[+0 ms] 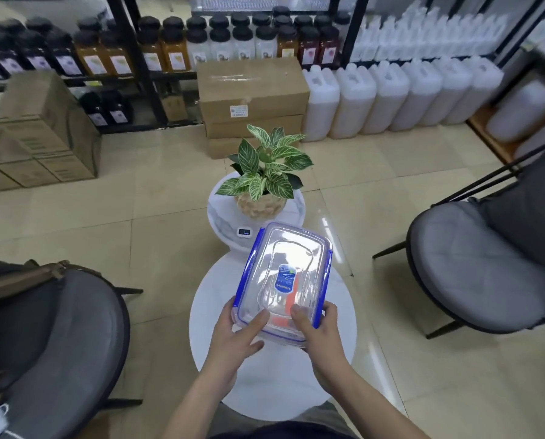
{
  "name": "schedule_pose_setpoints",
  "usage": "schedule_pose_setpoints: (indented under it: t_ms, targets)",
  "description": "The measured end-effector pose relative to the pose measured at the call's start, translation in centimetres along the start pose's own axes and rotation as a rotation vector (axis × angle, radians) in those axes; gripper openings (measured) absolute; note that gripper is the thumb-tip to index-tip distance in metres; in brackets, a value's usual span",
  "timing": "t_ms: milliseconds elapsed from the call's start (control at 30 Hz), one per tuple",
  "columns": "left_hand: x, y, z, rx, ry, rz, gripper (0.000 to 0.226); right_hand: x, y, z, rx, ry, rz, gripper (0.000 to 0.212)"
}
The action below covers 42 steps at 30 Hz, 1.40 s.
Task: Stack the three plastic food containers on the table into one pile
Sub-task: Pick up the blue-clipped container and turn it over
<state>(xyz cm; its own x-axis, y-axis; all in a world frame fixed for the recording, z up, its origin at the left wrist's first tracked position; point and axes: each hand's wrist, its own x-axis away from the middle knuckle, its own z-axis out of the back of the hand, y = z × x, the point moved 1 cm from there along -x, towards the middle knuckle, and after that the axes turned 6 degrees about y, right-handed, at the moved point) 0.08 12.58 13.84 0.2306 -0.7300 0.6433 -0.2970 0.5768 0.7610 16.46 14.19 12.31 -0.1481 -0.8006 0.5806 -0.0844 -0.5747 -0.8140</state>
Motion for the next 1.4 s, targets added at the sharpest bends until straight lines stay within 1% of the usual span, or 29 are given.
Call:
schedule_pose_setpoints:
  t_ms: [67, 133, 200, 300, 433, 600, 667, 800, 933, 1033, 1133, 1200, 1333, 1400]
  targets:
    - [-0.3, 0.0, -0.3, 0.029, 0.013, -0.011, 0.047, -0.2, 0.3, 0.1, -0.039, 0.008, -0.026, 0.06]
    - [-0.8, 0.0, -0.6, 0.045, 0.01, -0.007, 0.048, -0.5, 0.4, 0.5, -0.05, 0.013, -0.04, 0.06]
    - [-1.4, 0.0, -0.8, 0.051, -0.005, 0.013, 0.051, -1.0, 0.6, 1.0, -0.051, 0.014, -0.057, 0.054]
    - [-2.2, -0.2, -1.3, 0.052, -0.019, 0.048, 0.05, -1.9, 0.9, 1.7, -0.053, -0.008, -0.064, 0.052]
    - [-3.7, -0.6, -2.2, -0.042, -0.008, 0.084, 0.055, -3.2, 1.4, 2.5, -0.059, 0.012, -0.075, 0.049]
    - [-6.1, -1.2, -3.0, -0.257, 0.047, 0.053, 0.044, -5.1, 1.8, 3.3, -0.018, 0.056, -0.103, 0.056]
    - [-7.0, -1.6, -3.3, -0.296, 0.053, 0.052, 0.042, -6.0, 2.0, 3.5, -0.002, 0.061, -0.105, 0.055]
    - [-8.6, -2.6, -3.9, -0.339, 0.063, 0.055, 0.04, -7.9, 2.7, 3.7, 0.026, 0.078, -0.118, 0.052]
    - [-9.9, -3.1, -4.5, -0.379, 0.062, 0.079, 0.024, -9.6, 4.1, 4.2, 0.048, 0.088, -0.148, 0.053]
    - [-10.8, -3.7, -4.7, -0.421, 0.071, 0.09, 0.03, -10.6, 5.0, 4.6, 0.052, 0.088, -0.161, 0.041]
    - [-11.5, -4.4, -4.8, -0.451, 0.058, 0.095, 0.036, -11.3, 5.6, 4.8, 0.068, 0.085, -0.186, 0.035]
    - [-11.8, -4.9, -4.9, -0.458, 0.049, 0.098, 0.034, -11.8, 6.0, 4.9, 0.078, 0.079, -0.187, 0.031]
    - [-12.1, -5.4, -5.0, -0.44, 0.051, 0.124, 0.019, -12.6, 6.5, 4.8, 0.111, 0.077, -0.179, 0.035]
    - [-12.3, -5.6, -5.0, -0.437, 0.063, 0.123, 0.021, -12.9, 6.7, 4.7, 0.118, 0.069, -0.175, 0.034]
